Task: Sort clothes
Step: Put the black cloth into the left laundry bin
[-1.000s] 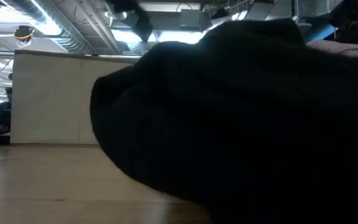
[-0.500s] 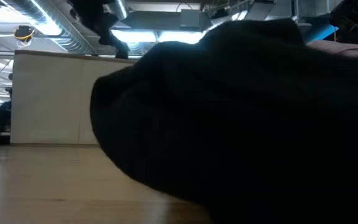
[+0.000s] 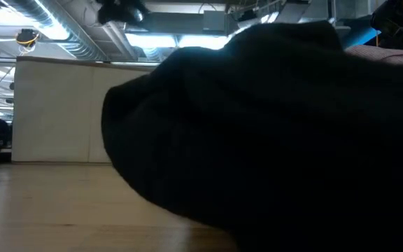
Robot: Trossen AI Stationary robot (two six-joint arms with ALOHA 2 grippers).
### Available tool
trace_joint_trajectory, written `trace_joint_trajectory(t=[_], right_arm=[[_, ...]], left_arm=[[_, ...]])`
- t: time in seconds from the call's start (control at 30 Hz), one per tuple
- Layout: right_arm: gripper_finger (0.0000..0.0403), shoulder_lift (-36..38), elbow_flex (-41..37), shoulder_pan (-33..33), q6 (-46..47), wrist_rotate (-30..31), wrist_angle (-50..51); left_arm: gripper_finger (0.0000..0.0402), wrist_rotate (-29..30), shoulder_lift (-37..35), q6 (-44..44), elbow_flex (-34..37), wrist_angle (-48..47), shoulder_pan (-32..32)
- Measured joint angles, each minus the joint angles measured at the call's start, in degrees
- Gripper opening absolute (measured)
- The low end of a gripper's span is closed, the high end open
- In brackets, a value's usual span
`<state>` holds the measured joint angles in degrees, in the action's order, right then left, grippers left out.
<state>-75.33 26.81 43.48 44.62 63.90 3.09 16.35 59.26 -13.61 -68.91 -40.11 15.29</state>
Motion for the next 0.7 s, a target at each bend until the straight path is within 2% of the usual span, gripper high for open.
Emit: trace_joint_trajectory(t=[0.1,0.23,0.33,0.5,0.7], right_arm=[[0.0280,0.0,0.0,0.0,0.0,0.0,0.0],[0.0280,0.0,0.0,0.0,-0.1,0.8,0.2],[0.0280,0.0,0.0,0.0,-0.1,1.1,0.2],[0.0280,0.0,0.0,0.0,-0.1,1.1,0.2],[0.0280,0.0,0.0,0.0,-0.1,1.2,0.0]], left_arm=[[0.0203,-7.3,1.6,-0.1,1.5,6.2,-7.7],[0.0198,-7.6,6.5,0.5,4.1,10.9,-17.5],[0.0197,-7.3,11.2,0.5,5.8,15.0,-22.6],[0.0197,-7.2,21.5,0.3,6.6,21.1,-28.0],[0.0196,-7.2,34.0,2.1,6.6,31.9,-31.3]])
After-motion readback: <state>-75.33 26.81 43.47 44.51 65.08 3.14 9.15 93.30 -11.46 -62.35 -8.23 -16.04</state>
